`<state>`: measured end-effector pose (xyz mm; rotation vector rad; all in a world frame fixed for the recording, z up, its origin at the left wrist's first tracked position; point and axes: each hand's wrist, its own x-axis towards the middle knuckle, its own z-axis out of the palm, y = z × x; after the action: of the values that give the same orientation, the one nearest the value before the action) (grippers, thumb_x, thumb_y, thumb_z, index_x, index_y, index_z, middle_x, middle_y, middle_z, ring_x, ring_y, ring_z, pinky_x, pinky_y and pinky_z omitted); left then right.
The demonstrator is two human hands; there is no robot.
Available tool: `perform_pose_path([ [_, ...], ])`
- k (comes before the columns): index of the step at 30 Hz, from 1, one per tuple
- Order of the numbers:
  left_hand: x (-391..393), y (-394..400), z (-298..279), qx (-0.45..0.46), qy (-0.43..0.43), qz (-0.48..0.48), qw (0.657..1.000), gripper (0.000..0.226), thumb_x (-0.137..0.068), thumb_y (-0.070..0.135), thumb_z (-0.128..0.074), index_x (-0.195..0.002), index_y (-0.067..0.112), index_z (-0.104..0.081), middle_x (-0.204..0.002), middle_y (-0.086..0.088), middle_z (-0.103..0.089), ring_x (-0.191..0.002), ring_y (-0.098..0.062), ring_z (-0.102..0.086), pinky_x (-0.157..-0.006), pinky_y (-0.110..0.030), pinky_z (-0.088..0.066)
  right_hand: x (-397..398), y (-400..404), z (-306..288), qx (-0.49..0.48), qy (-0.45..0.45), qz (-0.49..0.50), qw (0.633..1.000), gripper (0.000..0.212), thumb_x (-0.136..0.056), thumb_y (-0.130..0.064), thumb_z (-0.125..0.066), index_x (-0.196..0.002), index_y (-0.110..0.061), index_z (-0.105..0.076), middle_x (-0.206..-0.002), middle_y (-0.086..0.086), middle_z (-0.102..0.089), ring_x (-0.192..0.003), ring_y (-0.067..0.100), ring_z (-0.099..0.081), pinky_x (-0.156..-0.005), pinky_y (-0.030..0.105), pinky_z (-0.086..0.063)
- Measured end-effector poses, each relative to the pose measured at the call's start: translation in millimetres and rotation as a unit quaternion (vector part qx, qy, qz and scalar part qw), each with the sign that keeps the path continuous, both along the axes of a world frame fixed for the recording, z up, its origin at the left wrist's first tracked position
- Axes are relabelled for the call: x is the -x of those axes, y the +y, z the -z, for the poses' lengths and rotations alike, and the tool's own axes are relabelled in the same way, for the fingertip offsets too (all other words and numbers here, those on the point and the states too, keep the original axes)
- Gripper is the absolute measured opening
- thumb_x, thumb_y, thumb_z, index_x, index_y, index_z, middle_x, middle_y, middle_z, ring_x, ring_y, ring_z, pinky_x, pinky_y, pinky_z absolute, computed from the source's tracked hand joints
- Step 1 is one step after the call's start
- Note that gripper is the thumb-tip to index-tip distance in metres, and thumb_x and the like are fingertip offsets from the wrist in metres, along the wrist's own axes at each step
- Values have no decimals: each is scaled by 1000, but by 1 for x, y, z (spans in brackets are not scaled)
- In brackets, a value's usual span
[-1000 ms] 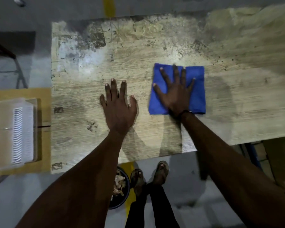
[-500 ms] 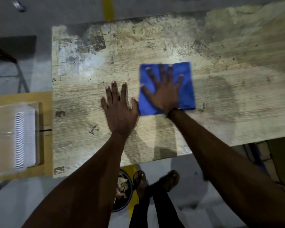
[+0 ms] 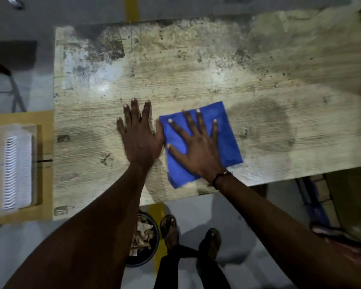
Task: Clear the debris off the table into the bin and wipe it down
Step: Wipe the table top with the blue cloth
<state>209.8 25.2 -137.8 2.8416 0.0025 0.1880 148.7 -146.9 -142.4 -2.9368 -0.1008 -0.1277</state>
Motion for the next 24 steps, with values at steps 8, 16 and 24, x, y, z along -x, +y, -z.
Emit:
perform_pose_path([
  [8,2,-1,-4,25,0,4,1000,66,-103,51,-38,-165,29,-34,-176,-7,-19,-162,-32,-16,-128,-60,-14,-61,-104,-3,-2,19,209,978,75,-96,-81,-26,-164,-49,-25,-177,1,-19,-163,35,-12,-121,76,-11],
  [16,4,4,-2,27,16,23,999,64,-106,50,-39,-165,27,-33,-176,-9,-18,-162,-34,-16,-127,-62,-15,66,-18,2,-12,-9,-46,999,70,-99,-76,-41,-163,-46,-33,-176,-3,-21,-165,28,-9,-124,69,-9],
  [24,90,-1,5,-1,-4,5,1000,64,-109,49,-35,-168,27,-26,-176,-10,-16,-162,-35,-16,-126,-60,-16,20,-111,-3,-10,19,181,983,74,-97,-80,-31,-164,-49,-26,-177,-2,-17,-164,33,-9,-122,76,-11],
])
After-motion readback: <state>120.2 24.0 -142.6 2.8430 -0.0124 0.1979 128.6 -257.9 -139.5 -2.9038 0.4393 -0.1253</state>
